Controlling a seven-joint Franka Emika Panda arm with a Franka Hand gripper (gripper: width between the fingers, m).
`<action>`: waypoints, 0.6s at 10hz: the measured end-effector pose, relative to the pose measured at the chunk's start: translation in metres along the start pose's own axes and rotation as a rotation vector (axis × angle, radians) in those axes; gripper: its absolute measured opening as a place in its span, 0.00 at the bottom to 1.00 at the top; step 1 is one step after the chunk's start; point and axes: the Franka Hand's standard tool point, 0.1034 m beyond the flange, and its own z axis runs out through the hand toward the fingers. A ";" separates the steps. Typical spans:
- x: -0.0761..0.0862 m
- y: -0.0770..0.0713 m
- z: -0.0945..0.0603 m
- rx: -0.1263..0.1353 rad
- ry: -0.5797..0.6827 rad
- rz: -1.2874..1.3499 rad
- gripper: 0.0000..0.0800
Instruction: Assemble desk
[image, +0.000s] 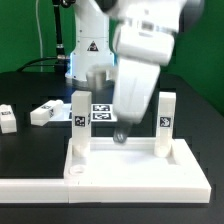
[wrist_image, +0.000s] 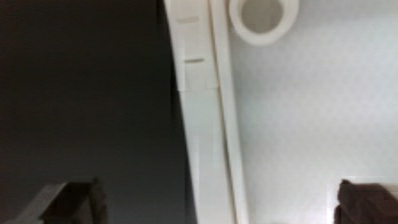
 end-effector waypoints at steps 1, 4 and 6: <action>-0.017 0.007 -0.021 0.009 -0.009 0.054 0.81; -0.033 0.020 -0.034 0.003 -0.022 0.277 0.81; -0.033 0.020 -0.034 0.001 -0.021 0.396 0.81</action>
Offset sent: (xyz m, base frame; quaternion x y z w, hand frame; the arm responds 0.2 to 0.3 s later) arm 0.0000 0.0000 0.0000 0.0000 0.0000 0.1938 0.9810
